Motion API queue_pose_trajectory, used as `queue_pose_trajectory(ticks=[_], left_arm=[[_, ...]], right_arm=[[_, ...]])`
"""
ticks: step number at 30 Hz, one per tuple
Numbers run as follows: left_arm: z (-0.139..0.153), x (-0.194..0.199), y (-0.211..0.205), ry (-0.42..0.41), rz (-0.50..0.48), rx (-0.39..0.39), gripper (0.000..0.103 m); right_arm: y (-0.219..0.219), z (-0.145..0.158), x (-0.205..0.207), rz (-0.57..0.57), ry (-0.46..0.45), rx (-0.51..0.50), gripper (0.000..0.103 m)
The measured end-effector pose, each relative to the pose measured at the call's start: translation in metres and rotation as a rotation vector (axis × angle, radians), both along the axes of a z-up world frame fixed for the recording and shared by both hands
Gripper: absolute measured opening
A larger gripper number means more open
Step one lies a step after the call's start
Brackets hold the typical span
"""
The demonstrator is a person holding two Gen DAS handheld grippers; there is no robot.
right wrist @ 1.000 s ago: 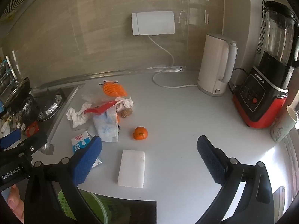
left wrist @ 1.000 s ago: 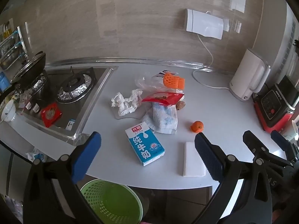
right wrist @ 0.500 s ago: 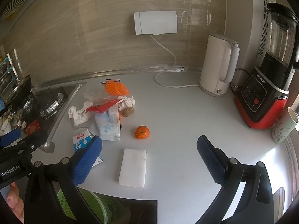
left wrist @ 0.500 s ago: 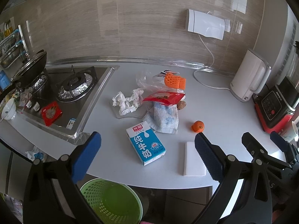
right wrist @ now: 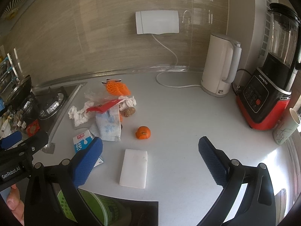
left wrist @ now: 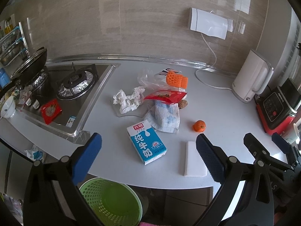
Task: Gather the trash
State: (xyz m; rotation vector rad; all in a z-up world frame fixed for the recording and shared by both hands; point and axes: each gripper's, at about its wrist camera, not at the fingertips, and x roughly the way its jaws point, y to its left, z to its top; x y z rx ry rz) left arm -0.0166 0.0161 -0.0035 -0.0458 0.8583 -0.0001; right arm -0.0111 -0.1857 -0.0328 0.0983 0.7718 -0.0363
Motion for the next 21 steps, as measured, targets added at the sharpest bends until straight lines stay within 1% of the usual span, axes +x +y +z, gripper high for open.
queue_pose_trajectory(ticks=[1,21], left_arm=[[-0.0005,0.0065,0.0007,0.002,-0.002,0.001,0.096],[-0.0042,0.007,0.0017,0.015,0.007,-0.01,0.096]], right_arm=[[-0.0003,-0.0001,0.0004,0.001,0.0,0.0,0.101],[0.0032,-0.0023,0.0005,0.003,0.008,0.008,0.101]])
